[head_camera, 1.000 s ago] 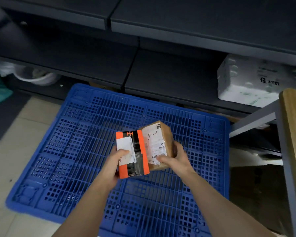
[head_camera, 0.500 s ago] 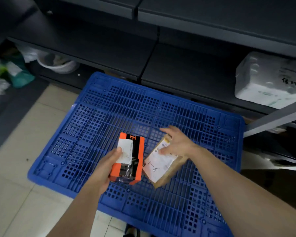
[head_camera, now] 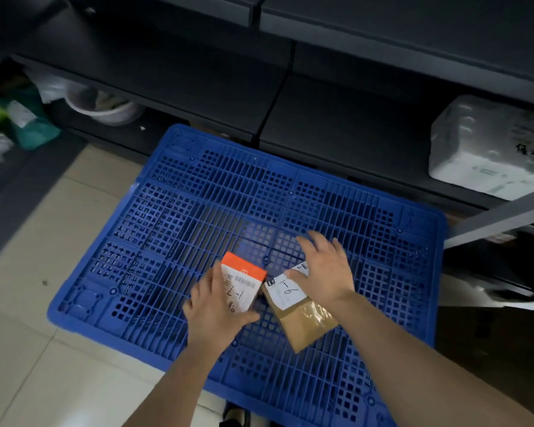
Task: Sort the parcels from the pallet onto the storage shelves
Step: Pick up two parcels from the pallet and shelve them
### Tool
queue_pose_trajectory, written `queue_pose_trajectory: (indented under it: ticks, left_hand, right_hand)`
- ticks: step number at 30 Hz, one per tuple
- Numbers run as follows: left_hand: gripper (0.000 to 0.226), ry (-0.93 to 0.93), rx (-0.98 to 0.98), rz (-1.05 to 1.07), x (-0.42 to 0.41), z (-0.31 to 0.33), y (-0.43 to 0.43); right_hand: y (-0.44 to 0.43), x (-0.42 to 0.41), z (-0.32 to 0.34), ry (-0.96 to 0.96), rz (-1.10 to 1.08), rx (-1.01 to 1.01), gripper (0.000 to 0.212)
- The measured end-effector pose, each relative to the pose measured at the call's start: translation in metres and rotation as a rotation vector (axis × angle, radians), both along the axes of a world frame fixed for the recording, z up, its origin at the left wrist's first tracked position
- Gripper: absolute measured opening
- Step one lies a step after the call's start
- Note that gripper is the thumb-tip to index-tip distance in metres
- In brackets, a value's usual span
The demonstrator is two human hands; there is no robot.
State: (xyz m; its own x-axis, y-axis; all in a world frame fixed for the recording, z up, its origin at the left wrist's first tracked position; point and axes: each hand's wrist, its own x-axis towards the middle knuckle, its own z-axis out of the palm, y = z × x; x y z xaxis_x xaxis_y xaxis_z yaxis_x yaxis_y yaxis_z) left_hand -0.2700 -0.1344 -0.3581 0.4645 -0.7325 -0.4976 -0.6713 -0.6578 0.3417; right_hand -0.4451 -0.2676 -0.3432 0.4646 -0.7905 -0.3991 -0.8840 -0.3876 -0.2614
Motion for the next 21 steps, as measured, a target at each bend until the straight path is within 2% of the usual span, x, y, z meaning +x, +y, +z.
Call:
queue_pose_trajectory:
  ticks: [2, 4, 6, 8, 11, 13, 14, 16, 17, 19, 21]
  left_hand:
    - [0.125, 0.041, 0.022, -0.029, 0.005, -0.005, 0.003]
    - [0.119, 0.111, -0.034, 0.036, 0.011, -0.008, 0.004]
    - [0.115, 0.207, -0.055, 0.122, 0.016, -0.007, 0.003]
    - [0.115, 0.196, -0.002, 0.121, 0.018, -0.002, 0.001]
    - [0.104, -0.062, 0.046, -0.214, 0.020, 0.002, -0.009]
    - [0.087, -0.087, 0.042, -0.503, 0.021, 0.005, -0.022]
    - [0.080, -0.056, 0.062, -0.582, 0.022, 0.007, -0.028]
    - [0.078, -0.025, 0.138, -0.555, 0.024, 0.004, -0.036]
    - [0.085, -0.024, 0.193, -0.487, 0.027, 0.003, -0.037]
    - [0.105, 0.029, 0.331, -0.360, 0.036, 0.001, -0.037]
    - [0.109, 0.125, 0.434, -0.307, 0.045, 0.000, -0.032]
  right_hand:
    - [0.005, -0.003, -0.004, 0.006, 0.003, -0.044, 0.065]
    - [0.009, -0.004, -0.007, -0.122, -0.034, -0.067, 0.053]
    - [0.013, -0.005, -0.010, -0.203, -0.043, -0.200, 0.044]
    - [0.016, -0.006, -0.011, -0.175, -0.045, -0.362, 0.044]
    - [0.023, -0.007, -0.011, -0.066, -0.162, -0.438, 0.048]
    - [0.024, -0.006, -0.009, 0.032, -0.253, -0.392, 0.061]
    - [0.023, -0.005, -0.007, 0.079, -0.281, -0.332, 0.070]
    - [0.022, -0.001, -0.005, 0.149, -0.322, -0.171, 0.079]
    - [0.020, 0.001, -0.004, 0.138, -0.321, -0.143, 0.077]
    - [0.017, 0.002, -0.005, 0.009, -0.296, -0.169, 0.064]
    - [0.015, 0.003, -0.006, -0.161, -0.276, -0.211, 0.053]
